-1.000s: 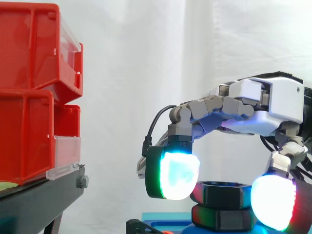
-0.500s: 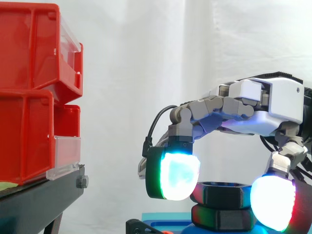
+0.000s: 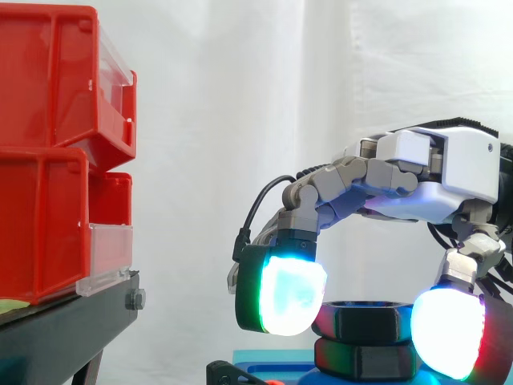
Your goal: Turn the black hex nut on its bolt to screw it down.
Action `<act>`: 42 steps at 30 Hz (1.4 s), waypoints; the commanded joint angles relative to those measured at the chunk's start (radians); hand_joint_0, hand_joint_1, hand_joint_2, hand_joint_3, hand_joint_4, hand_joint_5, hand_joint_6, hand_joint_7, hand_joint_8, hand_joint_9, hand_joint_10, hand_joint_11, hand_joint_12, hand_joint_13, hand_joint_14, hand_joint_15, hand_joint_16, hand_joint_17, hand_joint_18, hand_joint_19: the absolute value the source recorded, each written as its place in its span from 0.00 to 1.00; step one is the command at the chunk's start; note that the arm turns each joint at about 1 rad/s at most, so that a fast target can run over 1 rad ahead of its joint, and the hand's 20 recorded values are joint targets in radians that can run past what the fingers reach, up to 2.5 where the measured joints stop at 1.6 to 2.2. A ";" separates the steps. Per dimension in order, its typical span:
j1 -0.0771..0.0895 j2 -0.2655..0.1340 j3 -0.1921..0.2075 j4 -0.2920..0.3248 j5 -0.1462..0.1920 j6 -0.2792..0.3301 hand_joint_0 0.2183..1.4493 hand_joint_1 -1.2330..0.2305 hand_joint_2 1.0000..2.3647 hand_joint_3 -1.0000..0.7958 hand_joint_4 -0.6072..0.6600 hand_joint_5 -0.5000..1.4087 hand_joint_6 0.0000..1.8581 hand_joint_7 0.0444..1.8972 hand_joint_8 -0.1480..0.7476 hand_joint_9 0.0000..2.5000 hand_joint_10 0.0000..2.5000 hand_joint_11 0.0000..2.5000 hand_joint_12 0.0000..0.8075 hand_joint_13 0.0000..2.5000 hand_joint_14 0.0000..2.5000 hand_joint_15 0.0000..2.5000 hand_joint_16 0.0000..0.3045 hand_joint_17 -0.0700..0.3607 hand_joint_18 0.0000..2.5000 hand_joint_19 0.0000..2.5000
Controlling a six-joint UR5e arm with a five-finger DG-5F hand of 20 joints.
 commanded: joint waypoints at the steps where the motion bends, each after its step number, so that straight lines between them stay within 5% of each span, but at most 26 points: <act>1: -0.001 0.000 0.000 0.000 0.000 0.000 0.24 0.26 0.00 0.28 0.69 0.17 0.38 0.48 0.48 0.27 0.00 0.13 0.42 0.27 0.00 0.14 0.16 0.42 0.25 0.16; 7: -0.001 0.000 0.000 0.000 0.000 0.000 0.16 0.40 0.00 0.28 0.73 0.18 0.33 0.53 0.52 0.27 0.00 0.12 0.47 0.28 0.00 0.13 0.19 0.46 0.26 0.15; 14: 0.004 0.000 0.011 -0.005 0.000 0.003 0.15 0.41 0.00 0.28 0.73 0.18 0.27 0.60 0.52 0.27 0.00 0.12 0.48 0.28 0.00 0.13 0.19 0.47 0.26 0.15; 15: 0.004 0.002 0.051 -0.020 0.000 0.003 0.15 0.41 0.00 0.28 0.73 0.18 0.27 0.58 0.52 0.27 0.00 0.12 0.48 0.28 0.00 0.13 0.20 0.47 0.26 0.15; 18: 0.005 0.002 0.075 -0.051 -0.005 0.003 0.15 0.42 0.00 0.28 0.73 0.17 0.27 0.55 0.53 0.27 0.00 0.12 0.48 0.27 0.00 0.13 0.20 0.48 0.25 0.15; 25: 0.010 0.016 0.169 -0.228 -0.008 -0.035 0.14 0.45 0.00 0.28 0.72 0.17 0.27 0.53 0.53 0.26 0.00 0.11 0.49 0.27 0.00 0.12 0.20 0.48 0.25 0.15; 34: 0.004 0.085 0.163 -0.365 0.012 -0.127 0.15 0.46 0.00 0.28 0.72 0.17 0.27 0.52 0.53 0.26 0.00 0.11 0.49 0.27 0.00 0.12 0.20 0.48 0.25 0.15; 38: 0.001 0.120 0.152 -0.456 0.052 -0.167 0.15 0.47 0.00 0.28 0.72 0.17 0.27 0.52 0.53 0.26 0.00 0.11 0.49 0.27 0.00 0.11 0.20 0.48 0.25 0.15; 42: 0.001 0.161 0.095 -0.491 0.083 -0.187 0.15 0.47 0.00 0.28 0.72 0.17 0.27 0.51 0.52 0.26 0.00 0.11 0.49 0.26 0.00 0.10 0.20 0.47 0.25 0.15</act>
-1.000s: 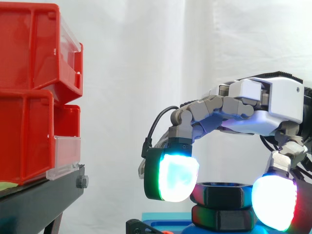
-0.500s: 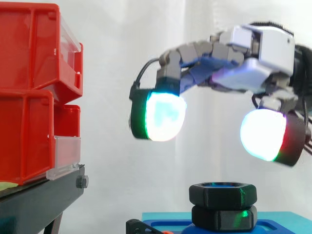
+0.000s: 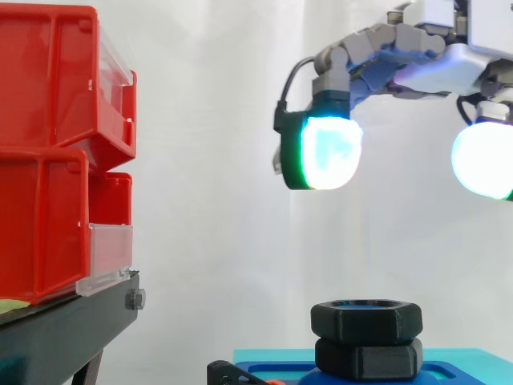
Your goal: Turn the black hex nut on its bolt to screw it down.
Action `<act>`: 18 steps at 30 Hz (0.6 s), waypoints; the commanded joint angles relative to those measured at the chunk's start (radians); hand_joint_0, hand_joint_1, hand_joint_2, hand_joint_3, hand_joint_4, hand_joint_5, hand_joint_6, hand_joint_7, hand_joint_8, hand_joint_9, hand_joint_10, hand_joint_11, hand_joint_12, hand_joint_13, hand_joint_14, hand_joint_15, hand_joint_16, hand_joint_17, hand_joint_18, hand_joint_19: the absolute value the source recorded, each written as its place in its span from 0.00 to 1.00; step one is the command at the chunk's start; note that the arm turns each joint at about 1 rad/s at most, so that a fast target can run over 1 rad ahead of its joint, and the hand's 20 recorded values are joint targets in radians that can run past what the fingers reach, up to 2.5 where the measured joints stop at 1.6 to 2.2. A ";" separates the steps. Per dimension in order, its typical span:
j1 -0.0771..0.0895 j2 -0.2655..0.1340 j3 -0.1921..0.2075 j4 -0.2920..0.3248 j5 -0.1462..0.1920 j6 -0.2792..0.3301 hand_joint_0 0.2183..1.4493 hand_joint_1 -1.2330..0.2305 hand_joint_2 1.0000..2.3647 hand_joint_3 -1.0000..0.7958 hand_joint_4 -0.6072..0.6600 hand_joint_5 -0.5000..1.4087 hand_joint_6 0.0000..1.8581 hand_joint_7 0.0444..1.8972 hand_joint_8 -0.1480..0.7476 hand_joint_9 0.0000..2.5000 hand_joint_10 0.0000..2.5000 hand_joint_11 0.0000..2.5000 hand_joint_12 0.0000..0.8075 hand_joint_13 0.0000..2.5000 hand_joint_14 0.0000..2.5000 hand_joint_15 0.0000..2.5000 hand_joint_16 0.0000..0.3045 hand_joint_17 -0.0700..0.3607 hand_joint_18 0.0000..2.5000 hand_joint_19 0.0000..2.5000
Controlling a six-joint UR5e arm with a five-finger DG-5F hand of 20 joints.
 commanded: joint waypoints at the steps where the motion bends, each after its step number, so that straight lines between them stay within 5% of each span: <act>1: -0.001 0.062 -0.080 -0.027 0.033 -0.015 0.16 0.47 0.00 0.28 0.72 0.17 0.27 0.50 0.52 0.26 0.00 0.11 0.49 0.26 0.00 0.10 0.20 0.47 0.25 0.14; 4: 0.006 0.137 -0.204 0.048 0.070 -0.007 0.16 0.47 0.00 0.28 0.71 0.17 0.27 0.49 0.52 0.26 0.00 0.10 0.49 0.25 0.00 0.09 0.19 0.47 0.25 0.15; 10: 0.010 0.235 -0.378 0.157 0.115 0.019 0.17 0.47 0.00 0.28 0.68 0.16 0.27 0.44 0.52 0.26 0.00 0.08 0.51 0.20 0.00 0.06 0.19 0.47 0.23 0.13; 11: 0.012 0.275 -0.445 0.197 0.141 0.027 0.17 0.47 0.00 0.28 0.68 0.16 0.27 0.43 0.51 0.26 0.00 0.08 0.51 0.20 0.00 0.05 0.19 0.47 0.22 0.14; 12: 0.012 0.275 -0.445 0.197 0.141 0.027 0.17 0.46 0.00 0.28 0.67 0.16 0.27 0.43 0.51 0.26 0.00 0.08 0.51 0.20 0.00 0.05 0.20 0.47 0.22 0.13; 13: 0.015 0.303 -0.502 0.224 0.168 0.031 0.17 0.46 0.00 0.28 0.67 0.16 0.27 0.42 0.51 0.25 0.00 0.08 0.51 0.19 0.00 0.05 0.20 0.47 0.22 0.13; 18: 0.019 0.319 -0.543 0.239 0.227 0.088 0.18 0.46 0.00 0.28 0.66 0.16 0.27 0.41 0.50 0.25 0.00 0.07 0.50 0.18 0.00 0.04 0.20 0.47 0.21 0.13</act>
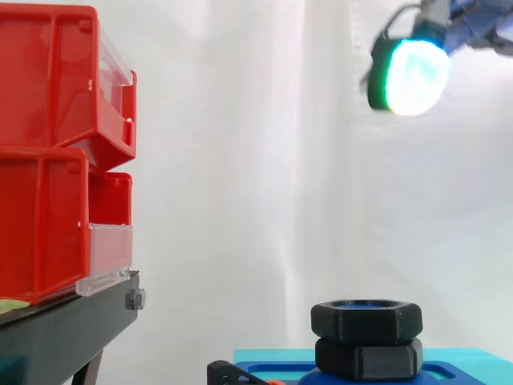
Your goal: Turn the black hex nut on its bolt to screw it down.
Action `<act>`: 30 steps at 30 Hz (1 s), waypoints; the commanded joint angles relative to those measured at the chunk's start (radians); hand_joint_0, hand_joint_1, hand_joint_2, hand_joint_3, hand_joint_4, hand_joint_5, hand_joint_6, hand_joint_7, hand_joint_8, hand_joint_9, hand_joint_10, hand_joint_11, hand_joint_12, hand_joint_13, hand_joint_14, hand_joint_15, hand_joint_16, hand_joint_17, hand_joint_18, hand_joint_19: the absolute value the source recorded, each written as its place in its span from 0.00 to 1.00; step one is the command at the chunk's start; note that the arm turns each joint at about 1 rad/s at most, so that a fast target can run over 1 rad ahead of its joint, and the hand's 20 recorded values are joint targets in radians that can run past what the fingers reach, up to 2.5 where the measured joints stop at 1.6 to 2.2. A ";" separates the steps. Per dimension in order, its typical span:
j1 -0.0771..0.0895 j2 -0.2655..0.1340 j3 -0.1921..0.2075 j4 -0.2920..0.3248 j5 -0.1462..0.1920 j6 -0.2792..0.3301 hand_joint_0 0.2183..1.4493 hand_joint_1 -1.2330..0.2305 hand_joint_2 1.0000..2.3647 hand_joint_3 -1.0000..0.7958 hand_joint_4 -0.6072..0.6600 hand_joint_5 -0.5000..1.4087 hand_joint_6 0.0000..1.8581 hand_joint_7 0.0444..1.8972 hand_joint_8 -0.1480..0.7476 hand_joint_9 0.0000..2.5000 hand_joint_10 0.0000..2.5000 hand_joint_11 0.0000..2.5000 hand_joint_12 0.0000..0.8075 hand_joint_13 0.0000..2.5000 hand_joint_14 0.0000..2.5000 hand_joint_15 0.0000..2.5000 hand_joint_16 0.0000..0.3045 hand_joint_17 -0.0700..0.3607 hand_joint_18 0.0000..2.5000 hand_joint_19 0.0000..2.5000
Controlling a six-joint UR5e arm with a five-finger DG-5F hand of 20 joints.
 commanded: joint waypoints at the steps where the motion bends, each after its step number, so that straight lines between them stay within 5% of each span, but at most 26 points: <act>1: 0.003 0.013 -0.104 0.009 0.039 0.052 0.18 0.46 0.00 0.28 0.66 0.16 0.27 0.41 0.50 0.25 0.00 0.07 0.50 0.18 0.00 0.04 0.20 0.47 0.20 0.13; 7: 0.006 0.013 -0.104 0.010 0.101 0.214 0.18 0.46 0.00 0.28 0.63 0.15 0.27 0.39 0.50 0.24 0.00 0.04 0.50 0.16 0.00 0.03 0.20 0.48 0.19 0.13; 9: 0.010 0.011 -0.104 0.010 0.151 0.347 0.18 0.46 0.00 0.28 0.62 0.15 0.27 0.37 0.50 0.23 0.00 0.03 0.50 0.16 0.00 0.02 0.20 0.47 0.18 0.13; 20: 0.012 0.013 -0.104 0.001 0.288 0.773 0.19 0.43 0.00 0.28 0.55 0.13 0.27 0.34 0.45 0.18 0.00 0.01 0.48 0.10 0.00 0.01 0.19 0.46 0.12 0.13; 23: 0.012 0.013 -0.104 -0.016 0.305 0.824 0.20 0.42 0.00 0.28 0.54 0.13 0.27 0.34 0.43 0.17 0.00 0.01 0.47 0.10 0.00 0.02 0.19 0.46 0.12 0.14; 30: 0.012 0.013 -0.104 -0.023 0.305 0.833 0.29 0.34 0.00 0.28 0.52 0.12 0.27 0.33 0.35 0.18 0.00 0.02 0.34 0.18 0.00 0.14 0.14 0.38 0.14 0.17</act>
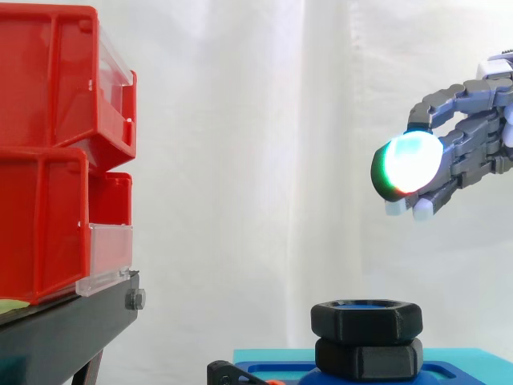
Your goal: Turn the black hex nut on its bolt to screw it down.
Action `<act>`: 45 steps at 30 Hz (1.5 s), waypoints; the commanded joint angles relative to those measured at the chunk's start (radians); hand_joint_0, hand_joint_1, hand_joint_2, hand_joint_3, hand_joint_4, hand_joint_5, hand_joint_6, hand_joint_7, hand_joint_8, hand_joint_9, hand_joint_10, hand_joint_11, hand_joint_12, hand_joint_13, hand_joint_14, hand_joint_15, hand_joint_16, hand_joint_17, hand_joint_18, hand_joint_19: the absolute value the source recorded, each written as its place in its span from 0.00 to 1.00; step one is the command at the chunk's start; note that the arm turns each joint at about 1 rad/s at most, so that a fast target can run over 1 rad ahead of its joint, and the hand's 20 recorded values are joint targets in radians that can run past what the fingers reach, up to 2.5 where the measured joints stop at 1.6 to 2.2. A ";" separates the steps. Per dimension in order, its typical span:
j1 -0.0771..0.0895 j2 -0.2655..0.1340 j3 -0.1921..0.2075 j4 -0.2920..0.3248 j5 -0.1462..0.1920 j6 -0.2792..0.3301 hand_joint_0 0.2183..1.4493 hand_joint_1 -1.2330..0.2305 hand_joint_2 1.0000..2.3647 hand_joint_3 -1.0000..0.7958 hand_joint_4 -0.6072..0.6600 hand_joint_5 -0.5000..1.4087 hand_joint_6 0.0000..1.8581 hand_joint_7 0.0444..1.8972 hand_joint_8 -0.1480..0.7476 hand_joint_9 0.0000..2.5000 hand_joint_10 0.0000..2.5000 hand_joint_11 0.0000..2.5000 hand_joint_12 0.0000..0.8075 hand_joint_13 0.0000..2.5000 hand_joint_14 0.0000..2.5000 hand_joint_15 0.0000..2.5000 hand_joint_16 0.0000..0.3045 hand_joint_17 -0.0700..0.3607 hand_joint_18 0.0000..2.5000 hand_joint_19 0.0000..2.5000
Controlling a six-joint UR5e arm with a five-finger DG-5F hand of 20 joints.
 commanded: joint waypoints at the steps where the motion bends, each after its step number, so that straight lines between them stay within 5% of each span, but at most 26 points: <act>1: 0.000 0.000 0.000 -0.010 -0.001 0.100 0.33 0.30 0.00 0.28 0.51 0.11 0.27 0.32 0.35 0.18 0.00 0.02 0.33 0.18 0.00 0.15 0.14 0.38 0.14 0.17; 9: 0.000 0.000 0.000 -0.015 0.002 0.097 0.28 0.32 0.00 0.28 0.51 0.10 0.27 0.32 0.37 0.10 0.00 0.00 0.36 0.13 0.00 0.07 0.17 0.43 0.11 0.12; 10: 0.000 0.000 0.000 -0.015 0.002 0.097 0.25 0.44 0.00 0.28 0.46 0.10 0.27 0.32 0.37 0.00 0.00 0.00 0.42 0.00 0.00 0.01 0.18 0.44 0.00 0.09; 19: -0.001 0.000 0.000 -0.015 0.002 0.097 0.19 0.55 0.00 0.28 0.46 0.10 0.27 0.32 0.42 0.00 0.00 0.00 0.45 0.00 0.00 0.00 0.20 0.48 0.00 0.07; 45: 0.000 0.000 0.000 -0.015 0.002 0.097 0.20 0.46 0.00 0.28 0.53 0.10 0.27 0.31 0.43 0.06 0.00 0.00 0.48 0.00 0.00 0.00 0.22 0.51 0.00 0.06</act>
